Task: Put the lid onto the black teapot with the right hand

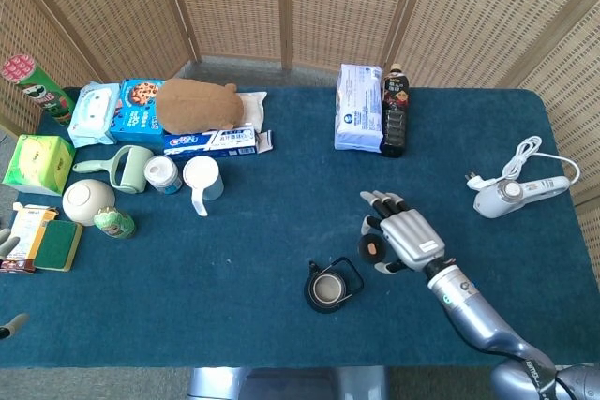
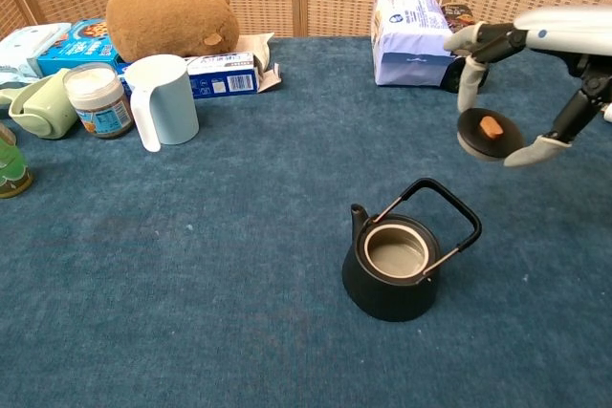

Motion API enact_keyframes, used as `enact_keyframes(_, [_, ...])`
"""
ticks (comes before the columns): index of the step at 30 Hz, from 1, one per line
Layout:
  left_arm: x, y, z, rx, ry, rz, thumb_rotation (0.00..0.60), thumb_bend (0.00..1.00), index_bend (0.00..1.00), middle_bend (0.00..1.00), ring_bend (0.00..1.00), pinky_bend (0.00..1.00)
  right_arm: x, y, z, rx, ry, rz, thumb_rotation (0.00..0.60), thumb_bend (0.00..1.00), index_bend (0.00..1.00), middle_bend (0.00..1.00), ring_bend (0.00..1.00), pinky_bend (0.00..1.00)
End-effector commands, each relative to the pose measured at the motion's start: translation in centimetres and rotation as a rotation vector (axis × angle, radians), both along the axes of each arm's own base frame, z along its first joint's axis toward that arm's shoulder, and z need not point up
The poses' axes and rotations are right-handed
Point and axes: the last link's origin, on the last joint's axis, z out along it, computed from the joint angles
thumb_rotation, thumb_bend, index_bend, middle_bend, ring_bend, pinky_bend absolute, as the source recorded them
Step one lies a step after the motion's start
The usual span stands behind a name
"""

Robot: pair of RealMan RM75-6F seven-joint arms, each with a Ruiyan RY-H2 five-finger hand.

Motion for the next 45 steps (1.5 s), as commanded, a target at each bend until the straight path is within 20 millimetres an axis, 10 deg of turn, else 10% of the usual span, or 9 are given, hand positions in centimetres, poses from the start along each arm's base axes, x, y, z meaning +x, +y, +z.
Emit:
enact_keyframes(1, [0.0,0.0,0.0,-0.001,0.001,0.002,0.600,0.10,0.00,0.00,0.00,0.06,1.4,0.6,-0.9,0.018,0.018,0.037,0.600,0.23,0.44,0.04,0.01,0.00])
enact_keyframes(18, [-0.1,0.1,0.1,-0.006,-0.002,0.006,0.600,0.10,0.00,0.00,0.00,0.06,6.1,2.1,-5.7,0.130,0.035,0.085,0.600,0.24,0.44,0.04,0.00,0.00])
enact_keyframes(45, [0.0,0.0,-0.3,-0.017,0.006,0.009,0.600,0.10,0.00,0.00,0.00,0.06,5.3,3.1,-6.8,0.182,0.114,0.075,0.600,0.24,0.46,0.04,0.00,0.00])
